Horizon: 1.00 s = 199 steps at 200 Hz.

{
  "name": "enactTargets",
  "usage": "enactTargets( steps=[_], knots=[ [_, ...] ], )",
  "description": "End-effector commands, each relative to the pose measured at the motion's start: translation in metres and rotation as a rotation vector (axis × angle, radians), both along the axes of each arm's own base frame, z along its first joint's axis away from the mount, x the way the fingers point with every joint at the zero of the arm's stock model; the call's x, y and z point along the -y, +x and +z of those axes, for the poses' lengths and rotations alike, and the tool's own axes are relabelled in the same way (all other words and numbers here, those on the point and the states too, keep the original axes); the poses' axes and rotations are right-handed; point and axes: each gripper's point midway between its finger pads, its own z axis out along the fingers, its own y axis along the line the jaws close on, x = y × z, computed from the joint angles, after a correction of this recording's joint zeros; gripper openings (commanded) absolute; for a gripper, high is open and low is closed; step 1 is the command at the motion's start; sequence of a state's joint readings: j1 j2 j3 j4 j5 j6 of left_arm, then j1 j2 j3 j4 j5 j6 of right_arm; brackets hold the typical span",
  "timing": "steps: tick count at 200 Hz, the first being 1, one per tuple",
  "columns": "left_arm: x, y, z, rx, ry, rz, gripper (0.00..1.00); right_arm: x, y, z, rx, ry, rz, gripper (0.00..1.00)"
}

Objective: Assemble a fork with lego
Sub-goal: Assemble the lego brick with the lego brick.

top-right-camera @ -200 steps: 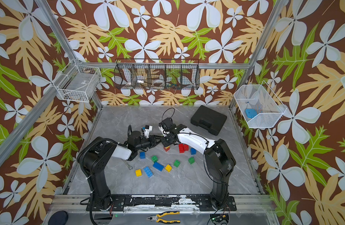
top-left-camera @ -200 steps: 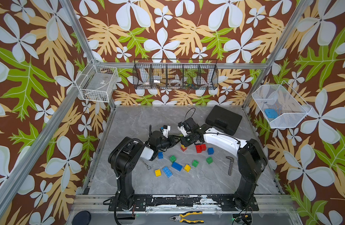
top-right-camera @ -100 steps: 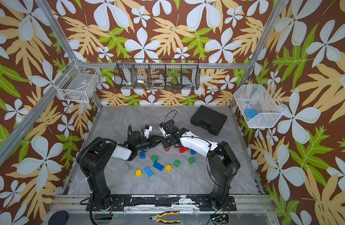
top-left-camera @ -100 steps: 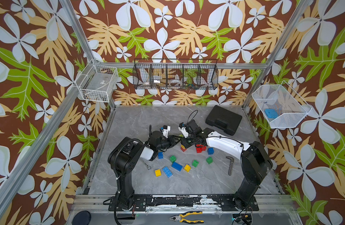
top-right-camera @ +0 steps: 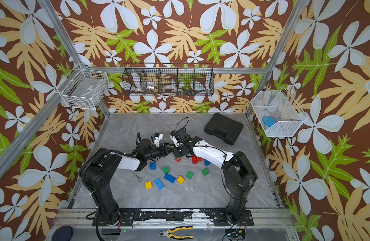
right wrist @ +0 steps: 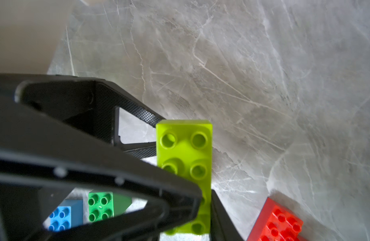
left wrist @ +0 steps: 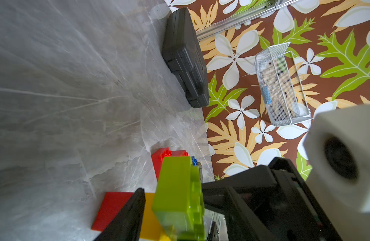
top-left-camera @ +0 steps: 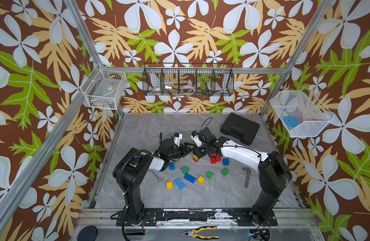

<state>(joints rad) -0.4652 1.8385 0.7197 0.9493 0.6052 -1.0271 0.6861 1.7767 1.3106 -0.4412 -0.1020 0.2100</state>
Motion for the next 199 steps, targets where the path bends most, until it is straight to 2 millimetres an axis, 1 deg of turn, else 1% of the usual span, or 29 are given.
enactTargets(
  steps=[1, 20, 52, 83, 122, 155, 179, 199],
  knots=[
    [0.001, 0.002, 0.013, 0.025, -0.019, 0.002, 0.66, -0.006, 0.006, 0.012, 0.031, 0.037, -0.009, 0.21],
    [0.000, 0.004, 0.019, 0.041, -0.019, 0.012, 0.69, -0.007, 0.008, 0.019, 0.045, 0.047, -0.010, 0.21],
    [-0.004, 0.004, 0.023, 0.052, 0.002, 0.031, 0.72, -0.009, 0.012, 0.031, 0.068, 0.062, -0.014, 0.21],
    [-0.010, 0.003, 0.024, 0.058, 0.019, 0.050, 0.75, -0.007, 0.011, 0.033, 0.057, 0.034, -0.007, 0.21],
    [-0.021, -0.001, 0.019, 0.054, 0.052, 0.084, 0.79, 0.002, 0.006, 0.024, 0.007, -0.058, 0.022, 0.21],
    [-0.030, -0.009, 0.016, 0.055, 0.069, 0.117, 0.79, 0.008, 0.004, 0.014, -0.047, -0.135, 0.056, 0.21],
    [-0.037, -0.015, 0.010, 0.048, 0.085, 0.135, 0.78, 0.009, 0.003, 0.007, -0.075, -0.164, 0.083, 0.21],
    [-0.041, -0.021, 0.003, 0.041, 0.099, 0.140, 0.75, 0.008, 0.003, 0.004, -0.087, -0.181, 0.109, 0.21]
  ],
)
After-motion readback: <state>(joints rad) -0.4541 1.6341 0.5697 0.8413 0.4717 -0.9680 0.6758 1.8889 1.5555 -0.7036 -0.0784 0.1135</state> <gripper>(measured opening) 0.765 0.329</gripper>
